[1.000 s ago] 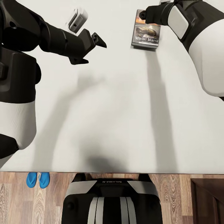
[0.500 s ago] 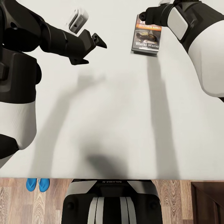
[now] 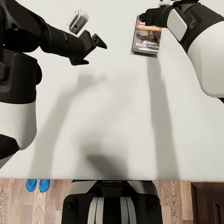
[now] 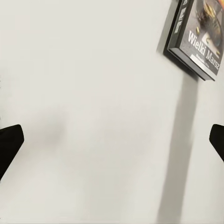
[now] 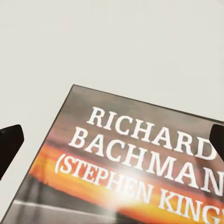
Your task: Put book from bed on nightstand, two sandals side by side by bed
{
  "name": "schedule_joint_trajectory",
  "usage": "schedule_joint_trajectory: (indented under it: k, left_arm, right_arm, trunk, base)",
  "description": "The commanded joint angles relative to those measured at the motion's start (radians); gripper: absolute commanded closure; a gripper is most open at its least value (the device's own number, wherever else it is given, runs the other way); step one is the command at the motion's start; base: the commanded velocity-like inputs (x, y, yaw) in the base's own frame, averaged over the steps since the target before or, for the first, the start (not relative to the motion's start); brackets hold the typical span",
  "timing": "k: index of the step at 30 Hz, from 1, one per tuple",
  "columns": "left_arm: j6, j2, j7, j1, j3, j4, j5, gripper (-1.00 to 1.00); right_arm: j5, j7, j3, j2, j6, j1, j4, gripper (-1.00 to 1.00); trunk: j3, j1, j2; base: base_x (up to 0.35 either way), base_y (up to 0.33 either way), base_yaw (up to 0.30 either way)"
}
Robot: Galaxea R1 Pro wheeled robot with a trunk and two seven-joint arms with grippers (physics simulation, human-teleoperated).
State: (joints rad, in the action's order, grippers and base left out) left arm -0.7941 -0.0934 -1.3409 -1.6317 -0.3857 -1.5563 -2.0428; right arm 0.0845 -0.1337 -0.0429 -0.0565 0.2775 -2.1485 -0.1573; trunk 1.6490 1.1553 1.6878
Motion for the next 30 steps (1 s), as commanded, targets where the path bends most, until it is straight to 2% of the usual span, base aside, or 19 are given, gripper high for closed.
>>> schedule_joint_trajectory:
  k: [1,30]
  left_arm:
    - [-0.008,-0.001,-0.008,-0.001,-0.001,-0.001,-0.005,-1.0]
    - [-0.008,0.0,-0.008,0.0,-0.001,-0.001,-0.005,-1.0]
  right_arm:
    - [0.009,-0.004,-0.005,0.0,0.005,0.0,-0.002,-1.0]
    - [0.006,-0.001,-0.007,0.0,-0.001,0.019,0.005,-1.0]
  trunk:
    - [0.0,0.0,0.0]
    - [0.0,0.0,0.0]
  base:
    - [0.025,0.0,0.0]
    - [0.004,0.0,0.0]
